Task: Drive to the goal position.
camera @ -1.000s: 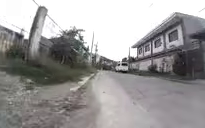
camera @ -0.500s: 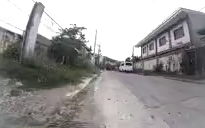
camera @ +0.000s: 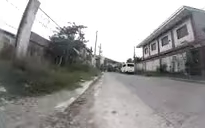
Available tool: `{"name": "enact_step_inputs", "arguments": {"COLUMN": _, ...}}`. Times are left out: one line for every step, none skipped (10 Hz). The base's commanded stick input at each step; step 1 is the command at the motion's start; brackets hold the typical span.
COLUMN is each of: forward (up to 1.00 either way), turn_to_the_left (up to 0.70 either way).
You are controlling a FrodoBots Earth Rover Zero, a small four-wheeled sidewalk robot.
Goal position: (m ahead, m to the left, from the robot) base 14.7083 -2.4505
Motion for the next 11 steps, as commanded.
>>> {"name": "enact_step_inputs", "arguments": {"forward": 1.0, "turn_to_the_left": 0.0}}
{"name": "enact_step_inputs", "arguments": {"forward": 1.0, "turn_to_the_left": 0.0}}
{"name": "enact_step_inputs", "arguments": {"forward": 1.0, "turn_to_the_left": 0.0}}
{"name": "enact_step_inputs", "arguments": {"forward": 1.0, "turn_to_the_left": -0.04}}
{"name": "enact_step_inputs", "arguments": {"forward": 1.0, "turn_to_the_left": -0.2}}
{"name": "enact_step_inputs", "arguments": {"forward": 1.0, "turn_to_the_left": -0.38}}
{"name": "enact_step_inputs", "arguments": {"forward": 1.0, "turn_to_the_left": -0.28}}
{"name": "enact_step_inputs", "arguments": {"forward": 1.0, "turn_to_the_left": -0.1}}
{"name": "enact_step_inputs", "arguments": {"forward": 1.0, "turn_to_the_left": -0.01}}
{"name": "enact_step_inputs", "arguments": {"forward": 1.0, "turn_to_the_left": 0.0}}
{"name": "enact_step_inputs", "arguments": {"forward": 1.0, "turn_to_the_left": 0.0}}
